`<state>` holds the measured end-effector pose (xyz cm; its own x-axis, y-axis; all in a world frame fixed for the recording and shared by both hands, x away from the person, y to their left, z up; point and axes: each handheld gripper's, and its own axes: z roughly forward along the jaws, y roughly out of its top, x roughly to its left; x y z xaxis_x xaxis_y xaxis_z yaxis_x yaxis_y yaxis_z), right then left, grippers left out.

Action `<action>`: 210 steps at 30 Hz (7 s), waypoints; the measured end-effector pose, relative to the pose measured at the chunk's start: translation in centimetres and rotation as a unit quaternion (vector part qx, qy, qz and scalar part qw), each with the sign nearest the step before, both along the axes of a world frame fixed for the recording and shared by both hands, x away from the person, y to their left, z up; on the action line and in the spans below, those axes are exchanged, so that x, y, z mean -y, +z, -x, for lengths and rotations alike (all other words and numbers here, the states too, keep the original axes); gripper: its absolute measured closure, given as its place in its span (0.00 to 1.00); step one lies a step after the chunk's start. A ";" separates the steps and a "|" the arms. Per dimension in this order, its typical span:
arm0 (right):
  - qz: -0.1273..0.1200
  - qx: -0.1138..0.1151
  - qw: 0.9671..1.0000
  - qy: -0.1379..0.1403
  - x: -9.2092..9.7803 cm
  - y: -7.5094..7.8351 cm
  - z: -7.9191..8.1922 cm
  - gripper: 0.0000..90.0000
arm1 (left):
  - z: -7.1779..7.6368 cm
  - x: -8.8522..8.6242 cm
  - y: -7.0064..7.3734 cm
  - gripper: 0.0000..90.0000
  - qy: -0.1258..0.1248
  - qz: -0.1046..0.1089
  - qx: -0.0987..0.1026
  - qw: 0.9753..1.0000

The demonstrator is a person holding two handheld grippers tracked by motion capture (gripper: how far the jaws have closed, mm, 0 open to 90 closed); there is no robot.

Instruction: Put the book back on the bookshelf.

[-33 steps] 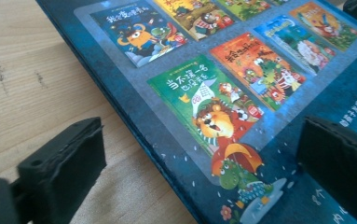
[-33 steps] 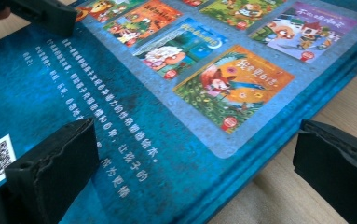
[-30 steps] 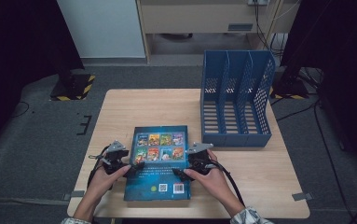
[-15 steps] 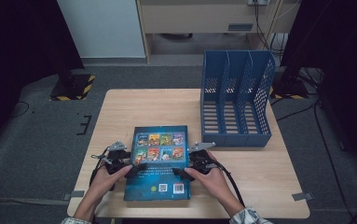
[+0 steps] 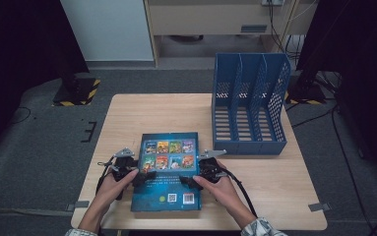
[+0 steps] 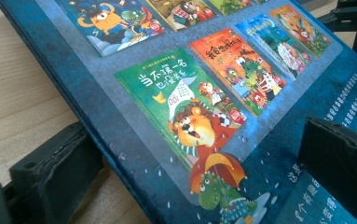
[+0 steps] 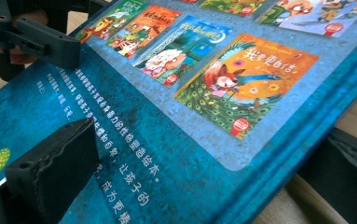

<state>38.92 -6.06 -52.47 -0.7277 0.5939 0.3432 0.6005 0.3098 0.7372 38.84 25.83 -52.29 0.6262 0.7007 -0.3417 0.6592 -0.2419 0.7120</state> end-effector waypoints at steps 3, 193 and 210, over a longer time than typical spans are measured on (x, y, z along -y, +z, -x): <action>-0.001 -0.002 1.000 -0.001 -0.1 0.0 -0.1 0.01 | -0.1 0.0 0.1 0.00 -0.001 -0.001 -0.004 1.000; 0.093 0.145 0.984 -0.054 -2.5 12.4 -6.3 0.42 | -5.4 -2.3 11.7 0.47 0.067 -0.063 0.120 0.989; 0.092 0.157 0.982 -0.054 -3.0 13.7 -6.7 0.43 | -5.8 -2.3 13.6 0.52 0.075 -0.066 0.142 0.985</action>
